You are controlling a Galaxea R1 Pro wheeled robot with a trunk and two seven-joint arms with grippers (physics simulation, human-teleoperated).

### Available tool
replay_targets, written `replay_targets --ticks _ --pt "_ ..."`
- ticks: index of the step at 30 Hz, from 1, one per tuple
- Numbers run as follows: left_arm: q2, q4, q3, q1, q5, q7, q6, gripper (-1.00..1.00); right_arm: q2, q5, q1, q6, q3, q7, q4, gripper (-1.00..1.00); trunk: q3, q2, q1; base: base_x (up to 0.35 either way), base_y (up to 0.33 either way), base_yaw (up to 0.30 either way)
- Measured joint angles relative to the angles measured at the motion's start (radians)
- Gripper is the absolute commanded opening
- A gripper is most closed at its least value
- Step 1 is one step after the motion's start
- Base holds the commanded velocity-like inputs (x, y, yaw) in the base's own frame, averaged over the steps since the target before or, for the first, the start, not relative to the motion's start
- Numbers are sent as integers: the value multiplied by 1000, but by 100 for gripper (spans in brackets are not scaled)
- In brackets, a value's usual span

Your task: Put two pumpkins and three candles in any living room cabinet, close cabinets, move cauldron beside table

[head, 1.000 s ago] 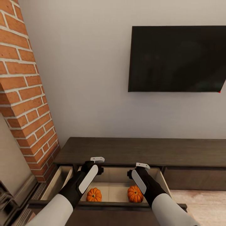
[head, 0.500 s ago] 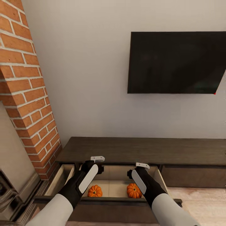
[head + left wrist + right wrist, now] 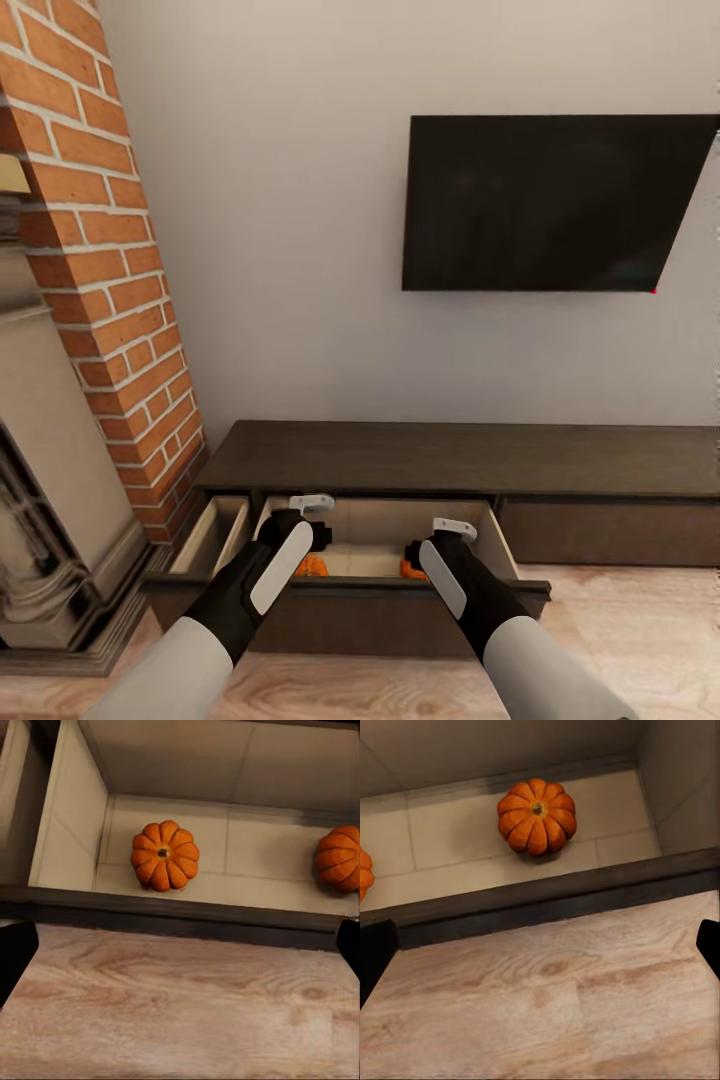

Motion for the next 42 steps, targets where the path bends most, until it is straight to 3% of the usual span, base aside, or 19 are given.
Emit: replay_targets --ticks 16,28,42 --pt "0 0 0 0 -1 0 0 100 0 1 0 -2 3 3 1 100 0 0 0 -301 0 0" --pt "0 -4 -2 0 -1 0 0 100 1 1 0 -3 3 4 1 100 -38 -84 46 -201 0 0" --pt "0 6 -8 0 -4 -1 -8 100 2 2 0 -20 8 9 1 100 -81 -182 99 -15 0 0"
